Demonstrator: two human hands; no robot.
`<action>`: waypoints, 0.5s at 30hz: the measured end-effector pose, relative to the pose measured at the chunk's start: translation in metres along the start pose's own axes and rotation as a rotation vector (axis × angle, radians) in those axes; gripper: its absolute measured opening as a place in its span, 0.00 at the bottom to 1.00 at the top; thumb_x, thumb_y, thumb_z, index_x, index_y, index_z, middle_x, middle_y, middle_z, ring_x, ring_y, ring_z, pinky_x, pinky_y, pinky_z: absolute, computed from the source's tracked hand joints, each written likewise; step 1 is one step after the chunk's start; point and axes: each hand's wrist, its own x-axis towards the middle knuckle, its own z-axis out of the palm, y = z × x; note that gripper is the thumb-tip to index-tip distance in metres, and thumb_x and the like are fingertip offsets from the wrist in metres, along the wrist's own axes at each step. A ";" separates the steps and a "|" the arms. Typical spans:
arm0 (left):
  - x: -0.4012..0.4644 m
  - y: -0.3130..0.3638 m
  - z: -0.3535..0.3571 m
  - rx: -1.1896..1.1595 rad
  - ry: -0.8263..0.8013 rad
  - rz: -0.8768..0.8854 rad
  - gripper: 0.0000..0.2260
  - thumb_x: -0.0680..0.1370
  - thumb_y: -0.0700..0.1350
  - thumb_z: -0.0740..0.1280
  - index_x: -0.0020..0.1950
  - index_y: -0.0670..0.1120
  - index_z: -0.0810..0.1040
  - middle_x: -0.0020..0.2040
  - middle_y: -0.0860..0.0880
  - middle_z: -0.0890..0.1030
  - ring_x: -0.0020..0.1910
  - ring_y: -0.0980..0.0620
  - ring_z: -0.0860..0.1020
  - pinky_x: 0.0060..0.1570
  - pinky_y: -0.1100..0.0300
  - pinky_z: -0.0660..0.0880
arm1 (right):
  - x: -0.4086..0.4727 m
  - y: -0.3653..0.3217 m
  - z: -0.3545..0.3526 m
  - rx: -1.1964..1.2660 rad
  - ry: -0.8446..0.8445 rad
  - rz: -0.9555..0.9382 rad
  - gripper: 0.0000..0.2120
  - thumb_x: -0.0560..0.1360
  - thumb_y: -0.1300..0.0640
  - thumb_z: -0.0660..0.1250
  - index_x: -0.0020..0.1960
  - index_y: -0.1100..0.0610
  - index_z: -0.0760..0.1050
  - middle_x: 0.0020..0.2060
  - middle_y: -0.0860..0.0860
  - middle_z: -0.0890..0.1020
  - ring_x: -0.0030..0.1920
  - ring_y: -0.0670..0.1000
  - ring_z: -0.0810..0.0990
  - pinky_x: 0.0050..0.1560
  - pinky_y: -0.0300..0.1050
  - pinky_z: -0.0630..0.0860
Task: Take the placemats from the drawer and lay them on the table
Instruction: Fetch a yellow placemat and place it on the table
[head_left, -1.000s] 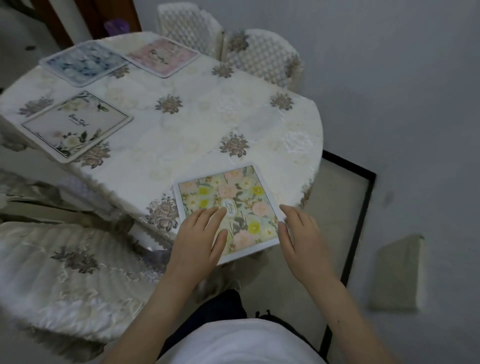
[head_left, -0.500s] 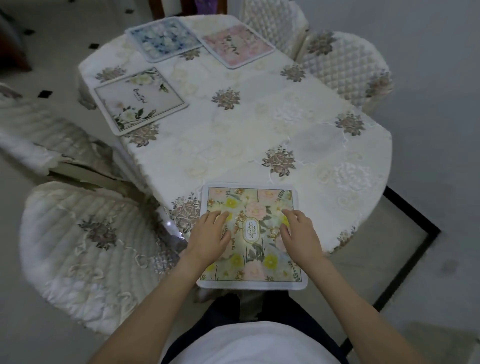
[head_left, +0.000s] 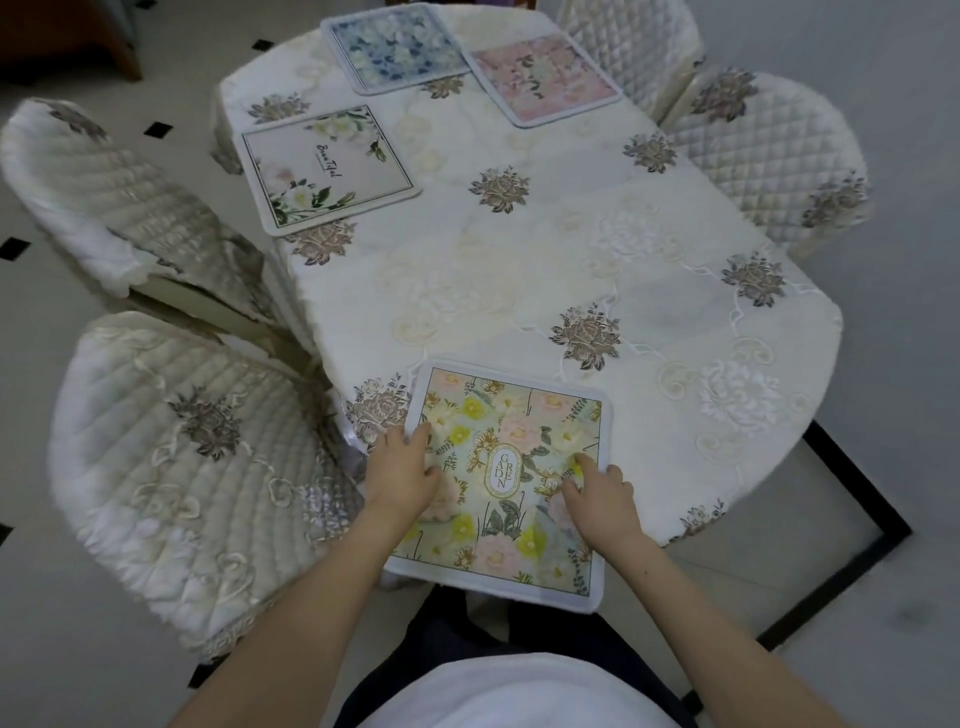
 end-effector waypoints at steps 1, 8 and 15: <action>-0.001 -0.002 0.000 -0.061 0.041 0.016 0.24 0.72 0.43 0.67 0.69 0.48 0.70 0.61 0.42 0.70 0.60 0.43 0.68 0.57 0.52 0.69 | -0.002 -0.001 -0.001 0.016 0.005 -0.002 0.23 0.81 0.50 0.55 0.75 0.51 0.60 0.61 0.62 0.68 0.58 0.63 0.70 0.58 0.51 0.66; 0.002 -0.015 -0.010 -0.666 -0.076 -0.054 0.24 0.69 0.31 0.70 0.63 0.47 0.76 0.63 0.50 0.75 0.57 0.53 0.73 0.36 0.78 0.71 | -0.008 0.013 -0.015 0.460 0.040 0.000 0.25 0.70 0.65 0.70 0.65 0.52 0.73 0.62 0.55 0.74 0.42 0.46 0.76 0.35 0.26 0.70; 0.008 -0.008 -0.016 -0.758 -0.188 0.010 0.26 0.70 0.29 0.70 0.65 0.48 0.76 0.62 0.52 0.74 0.60 0.52 0.73 0.44 0.74 0.72 | -0.012 0.021 -0.021 0.641 0.023 -0.034 0.29 0.67 0.72 0.71 0.64 0.54 0.73 0.61 0.49 0.73 0.58 0.49 0.73 0.52 0.34 0.70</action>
